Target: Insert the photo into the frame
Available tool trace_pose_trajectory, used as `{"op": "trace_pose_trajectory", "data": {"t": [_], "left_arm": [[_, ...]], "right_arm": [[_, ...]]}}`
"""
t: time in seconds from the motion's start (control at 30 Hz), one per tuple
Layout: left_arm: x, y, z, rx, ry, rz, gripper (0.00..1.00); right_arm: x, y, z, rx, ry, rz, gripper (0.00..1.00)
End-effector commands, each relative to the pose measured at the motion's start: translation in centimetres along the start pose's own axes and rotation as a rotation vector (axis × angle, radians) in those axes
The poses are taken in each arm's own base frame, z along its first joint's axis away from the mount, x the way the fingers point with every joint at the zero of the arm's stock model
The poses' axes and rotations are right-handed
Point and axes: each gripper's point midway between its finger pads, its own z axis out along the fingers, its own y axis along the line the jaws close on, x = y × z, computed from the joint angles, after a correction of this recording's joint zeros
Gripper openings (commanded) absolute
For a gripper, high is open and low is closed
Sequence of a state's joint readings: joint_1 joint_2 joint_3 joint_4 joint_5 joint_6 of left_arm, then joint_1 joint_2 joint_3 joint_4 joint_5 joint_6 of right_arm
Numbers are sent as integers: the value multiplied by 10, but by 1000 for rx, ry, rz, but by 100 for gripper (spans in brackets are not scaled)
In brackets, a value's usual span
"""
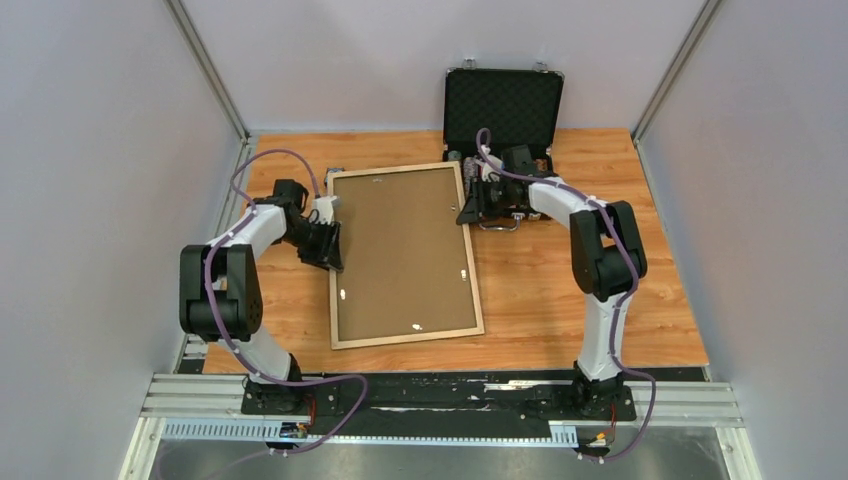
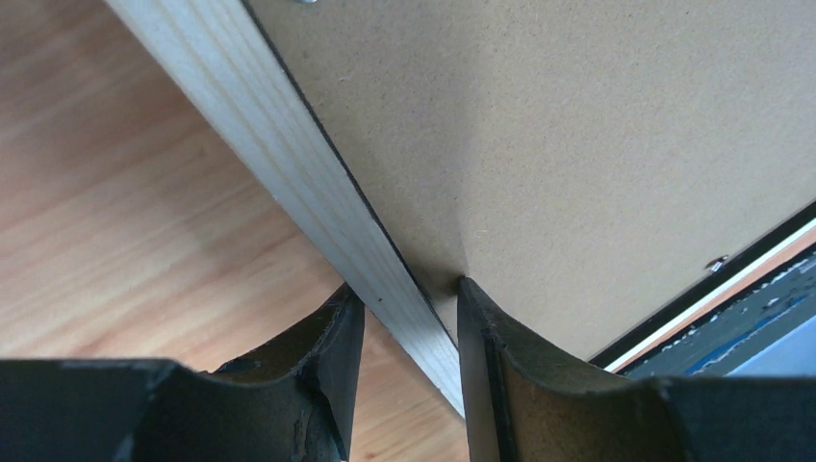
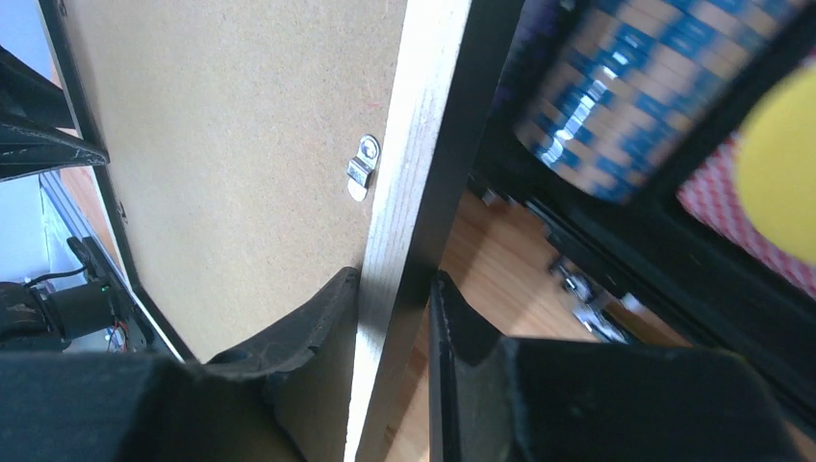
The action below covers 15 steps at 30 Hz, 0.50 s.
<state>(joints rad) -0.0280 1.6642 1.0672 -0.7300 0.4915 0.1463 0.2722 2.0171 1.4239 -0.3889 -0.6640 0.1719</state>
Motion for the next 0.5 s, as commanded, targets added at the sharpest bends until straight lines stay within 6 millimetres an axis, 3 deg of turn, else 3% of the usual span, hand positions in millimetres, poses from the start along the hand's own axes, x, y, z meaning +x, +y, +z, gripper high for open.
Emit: {"op": "trace_pose_trajectory", "data": {"t": [0.0,0.2,0.47], "left_arm": [[-23,-7,-21,25,-127,132,45],[-10,18,-32,-23,-117,114,45],[5,23,-32,-27,-78,105,44]], "right_arm": [[-5,62,28,-167,49,-105,9],[-4,72,56,-192,82,-117,8],[6,70,74,-192,118,-108,8]]}}
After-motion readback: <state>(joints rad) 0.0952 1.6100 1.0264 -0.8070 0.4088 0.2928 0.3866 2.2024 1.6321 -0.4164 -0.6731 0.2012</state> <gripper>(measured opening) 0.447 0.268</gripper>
